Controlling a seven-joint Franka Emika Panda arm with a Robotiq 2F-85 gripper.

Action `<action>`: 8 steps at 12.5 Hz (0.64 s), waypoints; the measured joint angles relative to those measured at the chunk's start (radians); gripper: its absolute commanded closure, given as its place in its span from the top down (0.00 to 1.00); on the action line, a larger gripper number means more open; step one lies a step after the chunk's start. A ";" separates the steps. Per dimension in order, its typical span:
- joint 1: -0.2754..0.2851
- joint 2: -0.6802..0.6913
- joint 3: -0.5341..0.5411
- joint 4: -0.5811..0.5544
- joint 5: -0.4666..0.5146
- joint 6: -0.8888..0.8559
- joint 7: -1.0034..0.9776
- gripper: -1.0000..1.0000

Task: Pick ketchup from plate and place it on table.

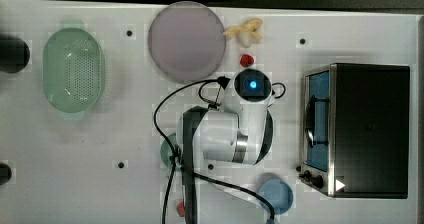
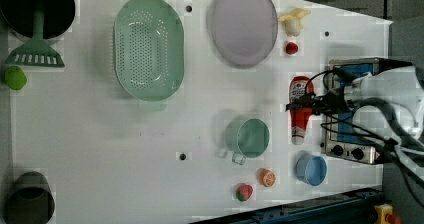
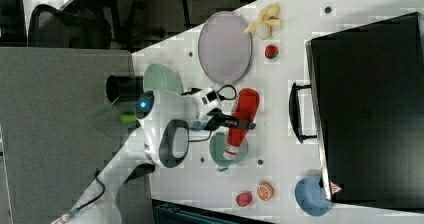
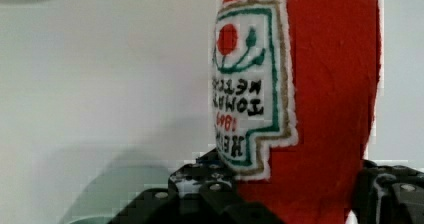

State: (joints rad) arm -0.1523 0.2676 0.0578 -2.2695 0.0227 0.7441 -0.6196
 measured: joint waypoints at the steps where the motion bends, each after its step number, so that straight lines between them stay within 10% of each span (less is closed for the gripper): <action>1: 0.001 0.009 0.000 -0.025 0.000 0.020 0.000 0.74; 3: 0.003 0.033 0.001 -0.041 0.002 0.031 0.000 0.97; 8: -0.002 0.081 0.000 -0.027 -0.006 0.076 0.003 1.00</action>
State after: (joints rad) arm -0.1543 0.3481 0.0582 -2.2969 0.0169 0.8203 -0.6167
